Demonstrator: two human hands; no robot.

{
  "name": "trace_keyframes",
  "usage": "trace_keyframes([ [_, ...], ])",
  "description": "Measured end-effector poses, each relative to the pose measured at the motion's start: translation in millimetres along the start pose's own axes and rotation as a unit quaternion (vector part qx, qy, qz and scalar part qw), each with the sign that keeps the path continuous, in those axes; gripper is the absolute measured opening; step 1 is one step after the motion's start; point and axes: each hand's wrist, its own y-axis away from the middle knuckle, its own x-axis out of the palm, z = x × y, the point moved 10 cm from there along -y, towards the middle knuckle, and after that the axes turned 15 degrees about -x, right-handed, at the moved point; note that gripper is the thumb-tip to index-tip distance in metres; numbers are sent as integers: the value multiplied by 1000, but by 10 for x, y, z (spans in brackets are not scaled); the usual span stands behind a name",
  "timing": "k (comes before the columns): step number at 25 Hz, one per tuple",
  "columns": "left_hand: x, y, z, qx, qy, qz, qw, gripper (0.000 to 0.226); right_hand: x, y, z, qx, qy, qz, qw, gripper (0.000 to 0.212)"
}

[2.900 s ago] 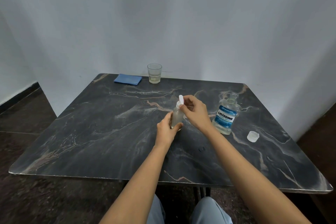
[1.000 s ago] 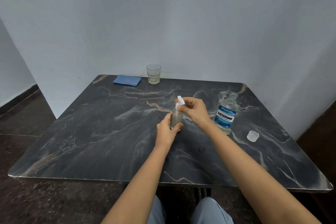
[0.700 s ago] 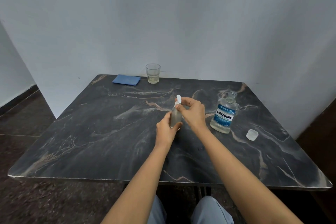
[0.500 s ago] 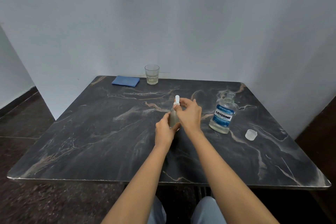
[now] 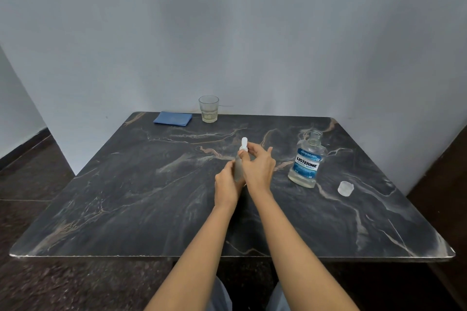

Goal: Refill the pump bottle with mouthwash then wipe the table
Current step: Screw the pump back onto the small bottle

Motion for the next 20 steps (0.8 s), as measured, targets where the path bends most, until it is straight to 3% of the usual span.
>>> trace_keyframes([
  [7,10,-41,7,4,-44,13,999,38,6,10,17,-11,-95,97,991,33],
  [10,6,-105,67,-4,-69,28,997,67,-147,62,-16,-9,-105,97,990,38],
  [13,-97,-10,90,-10,-58,-20,998,94,-613,121,-7,-42,-84,41,995,28],
  [17,-184,485,-64,49,24,-122,991,58,-1628,215,-230,-55,-1,-122,991,19],
  [18,-115,581,-102,59,34,-123,990,52,-1839,196,-352,-47,51,-136,988,20],
  [20,131,655,-154,59,47,-86,993,46,-2098,96,-721,13,192,-84,978,31],
])
